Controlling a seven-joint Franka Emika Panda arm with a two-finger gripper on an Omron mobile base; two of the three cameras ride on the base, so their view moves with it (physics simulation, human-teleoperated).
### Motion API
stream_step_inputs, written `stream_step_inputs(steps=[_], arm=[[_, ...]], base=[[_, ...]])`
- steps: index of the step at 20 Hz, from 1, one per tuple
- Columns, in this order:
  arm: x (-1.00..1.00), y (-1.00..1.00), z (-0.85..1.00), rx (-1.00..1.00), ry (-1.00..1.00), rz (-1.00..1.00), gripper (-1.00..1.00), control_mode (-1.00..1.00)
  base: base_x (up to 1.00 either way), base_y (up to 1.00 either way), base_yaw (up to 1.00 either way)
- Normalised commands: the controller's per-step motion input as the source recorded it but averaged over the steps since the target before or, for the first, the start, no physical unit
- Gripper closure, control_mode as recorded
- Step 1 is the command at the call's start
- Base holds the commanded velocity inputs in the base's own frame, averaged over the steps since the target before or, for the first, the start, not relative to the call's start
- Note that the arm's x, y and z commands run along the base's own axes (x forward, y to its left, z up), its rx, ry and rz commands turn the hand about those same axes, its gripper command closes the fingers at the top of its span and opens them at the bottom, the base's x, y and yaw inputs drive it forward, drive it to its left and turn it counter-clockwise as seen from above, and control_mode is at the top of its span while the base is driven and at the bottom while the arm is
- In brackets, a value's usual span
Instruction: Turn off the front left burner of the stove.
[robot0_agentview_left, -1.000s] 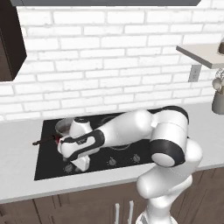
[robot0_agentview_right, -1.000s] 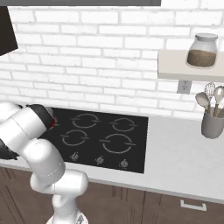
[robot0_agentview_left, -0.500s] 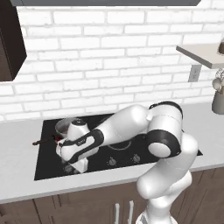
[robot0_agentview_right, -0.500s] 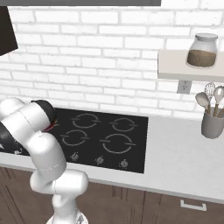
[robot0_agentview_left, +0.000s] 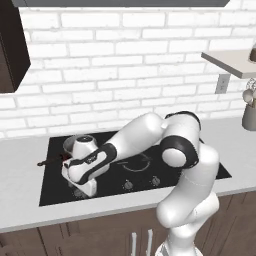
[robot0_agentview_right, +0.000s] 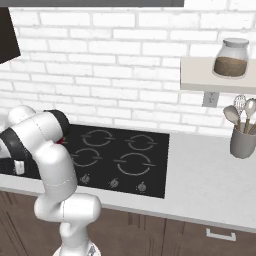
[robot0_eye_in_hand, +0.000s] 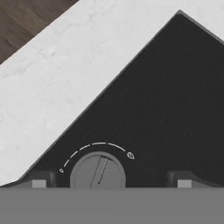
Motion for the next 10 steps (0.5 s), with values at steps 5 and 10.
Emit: stream_step_inputs(steps=[5, 10], arm=[[0.06, 0.09, -0.05, -0.01, 0.03, 0.0, -1.0, -1.0], [-0.02, 0.06, -0.09, 0.0, 0.0, 0.0, 1.0, -1.0]], base=[[0.0, 0.0, 0.0], [0.0, 0.0, 0.0]])
